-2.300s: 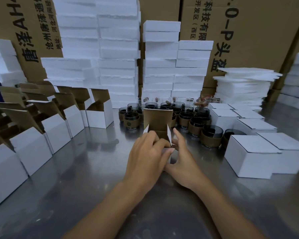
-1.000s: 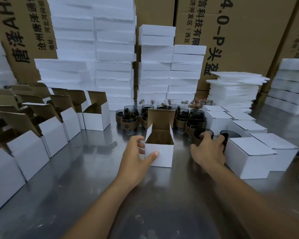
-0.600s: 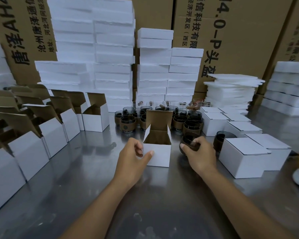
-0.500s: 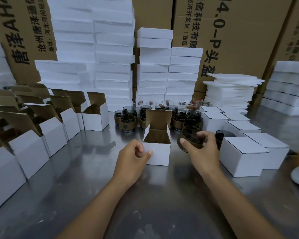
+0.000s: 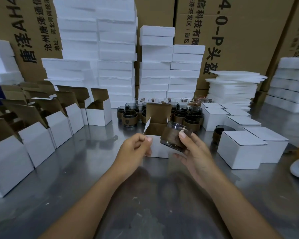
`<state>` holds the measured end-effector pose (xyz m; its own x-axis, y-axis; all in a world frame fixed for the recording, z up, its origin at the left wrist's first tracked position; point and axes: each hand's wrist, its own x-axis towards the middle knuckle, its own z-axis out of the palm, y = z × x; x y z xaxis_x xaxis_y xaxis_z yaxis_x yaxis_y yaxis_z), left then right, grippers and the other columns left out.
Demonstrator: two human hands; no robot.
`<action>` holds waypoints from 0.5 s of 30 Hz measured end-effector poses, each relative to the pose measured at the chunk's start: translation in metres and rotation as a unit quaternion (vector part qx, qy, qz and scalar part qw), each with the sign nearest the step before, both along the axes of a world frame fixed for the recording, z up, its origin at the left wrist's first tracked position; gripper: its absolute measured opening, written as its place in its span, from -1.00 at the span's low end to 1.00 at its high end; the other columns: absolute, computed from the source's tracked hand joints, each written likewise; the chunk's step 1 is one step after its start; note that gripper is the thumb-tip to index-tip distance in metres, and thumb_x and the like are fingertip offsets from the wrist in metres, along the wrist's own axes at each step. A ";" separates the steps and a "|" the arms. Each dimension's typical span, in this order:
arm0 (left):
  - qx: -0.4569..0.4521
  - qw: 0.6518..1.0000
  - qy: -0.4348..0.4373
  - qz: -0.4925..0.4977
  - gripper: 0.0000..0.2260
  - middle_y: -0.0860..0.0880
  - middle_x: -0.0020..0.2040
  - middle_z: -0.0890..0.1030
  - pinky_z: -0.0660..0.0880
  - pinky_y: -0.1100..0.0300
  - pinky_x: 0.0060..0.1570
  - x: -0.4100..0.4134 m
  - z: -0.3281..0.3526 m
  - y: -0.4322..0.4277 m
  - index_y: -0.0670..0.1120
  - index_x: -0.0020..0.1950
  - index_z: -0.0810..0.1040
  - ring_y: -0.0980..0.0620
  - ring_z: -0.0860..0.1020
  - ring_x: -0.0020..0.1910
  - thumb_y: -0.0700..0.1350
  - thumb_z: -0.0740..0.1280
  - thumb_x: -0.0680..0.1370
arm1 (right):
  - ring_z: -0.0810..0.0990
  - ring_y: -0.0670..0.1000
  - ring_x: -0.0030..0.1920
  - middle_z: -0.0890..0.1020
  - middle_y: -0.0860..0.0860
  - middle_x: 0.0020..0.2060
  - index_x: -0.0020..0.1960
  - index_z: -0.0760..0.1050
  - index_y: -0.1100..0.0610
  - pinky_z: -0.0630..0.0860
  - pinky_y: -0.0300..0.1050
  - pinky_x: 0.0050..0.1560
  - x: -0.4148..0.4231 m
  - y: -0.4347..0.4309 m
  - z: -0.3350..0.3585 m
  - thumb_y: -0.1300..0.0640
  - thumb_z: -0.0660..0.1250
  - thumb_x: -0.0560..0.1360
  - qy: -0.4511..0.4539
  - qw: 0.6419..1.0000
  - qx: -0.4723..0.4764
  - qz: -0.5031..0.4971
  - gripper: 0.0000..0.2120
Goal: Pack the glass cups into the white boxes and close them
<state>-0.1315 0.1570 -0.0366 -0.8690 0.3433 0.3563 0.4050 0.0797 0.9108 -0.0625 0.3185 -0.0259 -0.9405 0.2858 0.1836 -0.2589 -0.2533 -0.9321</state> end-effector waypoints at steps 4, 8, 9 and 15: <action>0.032 0.995 -0.048 -0.080 -0.68 0.04 -0.24 0.64 0.56 0.23 -0.17 0.010 0.004 0.003 -0.05 0.02 0.54 0.10 0.63 -0.25 0.14 0.23 0.45 | 0.64 -0.08 -0.11 0.69 -0.02 -0.11 0.04 0.57 0.02 0.50 -0.19 -0.16 0.002 -0.005 -0.002 -0.20 0.45 0.15 -0.019 0.998 0.047 0.031 -0.48; 0.057 0.986 -0.078 -0.139 -0.64 0.02 -0.09 0.69 0.59 0.20 -0.10 0.017 0.002 0.005 -0.05 0.13 0.52 0.01 0.66 -0.08 0.08 0.29 0.41 | 0.66 -0.01 -0.08 0.70 -0.03 -0.11 0.11 0.52 0.09 0.53 -0.09 -0.11 0.004 -0.012 -0.003 -0.14 0.45 0.16 -0.022 0.996 0.073 0.038 -0.42; 0.061 0.984 -0.084 -0.143 -0.65 0.00 -0.06 0.69 0.60 0.19 -0.09 0.018 0.002 0.006 -0.06 0.14 0.52 -0.01 0.66 -0.06 0.06 0.30 0.41 | 0.65 0.01 -0.08 0.70 -0.03 -0.11 0.13 0.50 0.09 0.53 -0.11 -0.14 0.004 -0.013 -0.003 -0.14 0.45 0.16 -0.024 0.996 0.077 0.038 -0.40; 0.069 0.982 -0.113 -0.133 -0.50 -0.13 0.05 0.66 0.56 0.10 0.10 0.012 0.001 0.003 -0.12 0.19 0.53 -0.09 0.64 0.01 0.15 0.32 0.37 | 0.65 -0.03 -0.11 0.70 -0.03 -0.13 0.22 0.46 0.13 0.52 -0.18 -0.19 0.004 -0.014 0.000 -0.07 0.41 0.22 -0.037 0.996 0.061 0.044 -0.39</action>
<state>-0.1193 0.1599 -0.0359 -0.8169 0.5314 0.2243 0.1809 -0.1333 0.9744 -0.0584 0.3045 -0.0261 -0.9734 0.1804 0.1409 -0.1696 -0.1551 -0.9732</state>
